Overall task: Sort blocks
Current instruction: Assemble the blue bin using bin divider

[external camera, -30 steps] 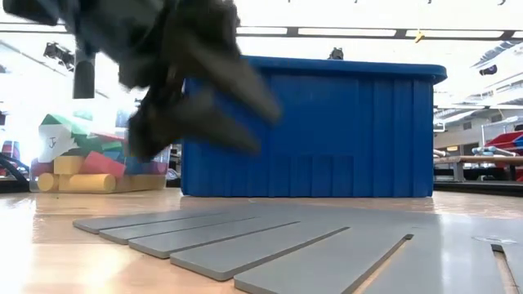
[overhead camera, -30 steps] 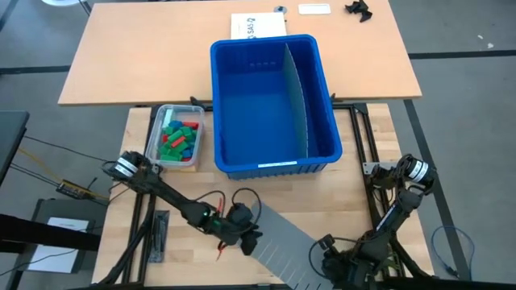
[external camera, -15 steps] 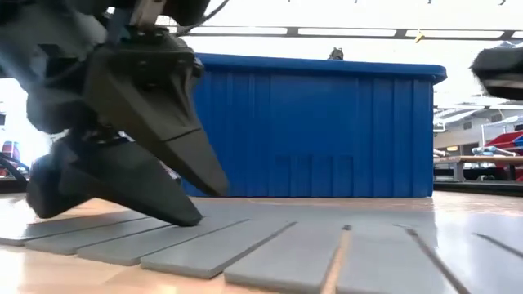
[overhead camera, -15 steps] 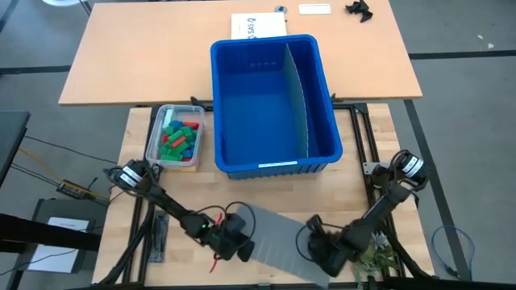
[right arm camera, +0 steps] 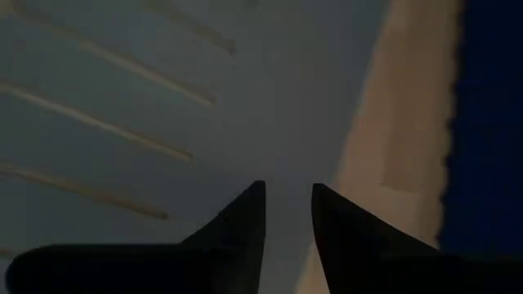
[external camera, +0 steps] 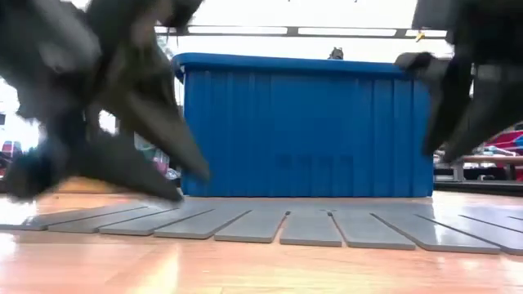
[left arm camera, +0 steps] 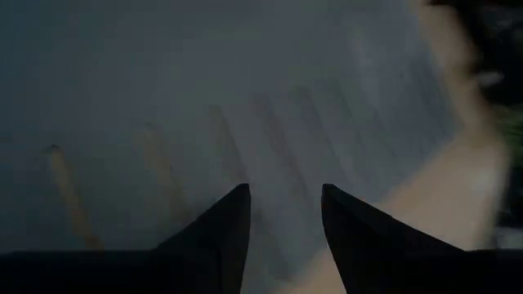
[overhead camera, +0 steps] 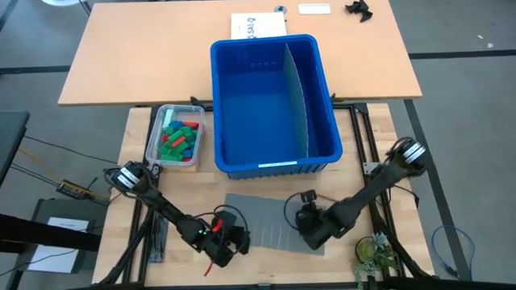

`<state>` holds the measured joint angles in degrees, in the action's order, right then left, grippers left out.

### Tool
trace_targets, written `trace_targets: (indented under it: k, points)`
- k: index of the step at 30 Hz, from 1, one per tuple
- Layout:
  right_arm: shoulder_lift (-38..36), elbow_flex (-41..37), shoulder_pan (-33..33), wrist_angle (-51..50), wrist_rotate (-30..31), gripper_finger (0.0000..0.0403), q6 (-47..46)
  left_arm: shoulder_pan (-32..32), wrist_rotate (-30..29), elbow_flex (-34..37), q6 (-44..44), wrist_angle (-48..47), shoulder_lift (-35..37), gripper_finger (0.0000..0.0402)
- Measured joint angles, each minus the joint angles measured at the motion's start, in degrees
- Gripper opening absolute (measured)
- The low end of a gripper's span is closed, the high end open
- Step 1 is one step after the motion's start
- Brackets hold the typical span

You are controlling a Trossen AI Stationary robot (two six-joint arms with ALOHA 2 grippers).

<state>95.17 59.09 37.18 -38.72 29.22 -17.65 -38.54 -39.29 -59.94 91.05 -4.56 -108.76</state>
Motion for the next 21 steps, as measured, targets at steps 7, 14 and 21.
trace_targets:
  k: [7, 14, 21]
  points:
    - [-14.2, -0.7, 0.0, -1.4, 0.1, 0.0124, -16.6, 0.5, 0.1, -7.4, -7.0, -20.2, 8.4, 0.0161]
    - [-21.7, -9.5, 0.3, 1.0, -4.9, 0.0199, -39.8, 3.6, 14.5, -8.2, -7.5, -32.0, 10.6, 0.0161]
    - [-23.3, -21.9, 3.3, 11.5, -12.6, 0.0232, -63.0, 5.9, 20.9, 1.4, -7.0, -30.5, 11.8, 0.0161]
